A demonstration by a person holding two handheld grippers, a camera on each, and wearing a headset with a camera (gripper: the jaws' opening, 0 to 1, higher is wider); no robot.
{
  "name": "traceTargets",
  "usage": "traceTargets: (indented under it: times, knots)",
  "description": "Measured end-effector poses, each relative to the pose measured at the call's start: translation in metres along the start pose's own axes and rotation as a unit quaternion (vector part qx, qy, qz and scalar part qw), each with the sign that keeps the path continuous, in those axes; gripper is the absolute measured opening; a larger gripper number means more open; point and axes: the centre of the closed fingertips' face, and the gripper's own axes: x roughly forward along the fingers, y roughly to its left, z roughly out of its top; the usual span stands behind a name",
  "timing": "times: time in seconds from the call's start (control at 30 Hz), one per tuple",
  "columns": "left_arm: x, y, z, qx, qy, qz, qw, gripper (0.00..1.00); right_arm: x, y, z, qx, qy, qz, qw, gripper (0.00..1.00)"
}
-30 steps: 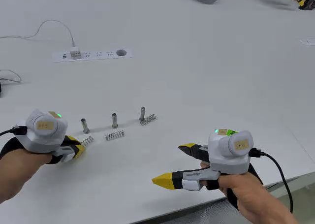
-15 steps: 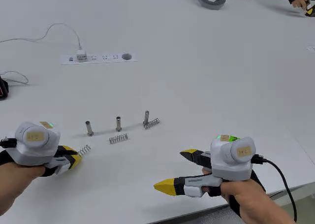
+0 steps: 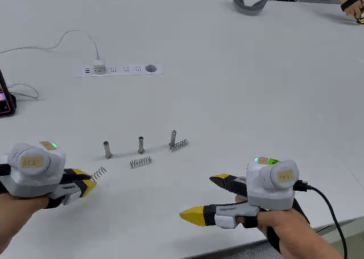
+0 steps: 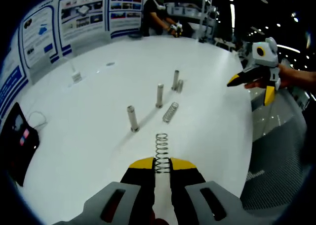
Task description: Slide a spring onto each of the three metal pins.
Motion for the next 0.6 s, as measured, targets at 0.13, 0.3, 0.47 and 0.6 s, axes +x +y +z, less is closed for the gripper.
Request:
traceTargets:
  times: [0.13, 0.3, 0.47, 0.6]
  knots:
    - [-0.004, -0.006, 0.006, 0.002, -0.008, -0.003, 1.0, 0.1, 0.0, 0.002, 0.004, 0.002, -0.006, 0.002, 1.0, 0.81]
    - [-0.009, -0.014, 0.012, 0.011, -0.014, -0.007, 0.9998, 0.1, 0.0, 0.004, 0.007, 0.003, -0.011, 0.004, 0.9999, 0.8]
    - [-0.013, -0.025, 0.019, 0.024, -0.021, -0.011, 0.9994, 0.1, 0.0, 0.005, 0.009, 0.001, -0.014, 0.005, 0.9999, 0.79]
    - [-0.011, -0.031, 0.022, 0.025, -0.026, -0.013, 0.9993, 0.1, 0.0, 0.007, 0.012, 0.004, -0.022, 0.009, 0.9997, 0.78]
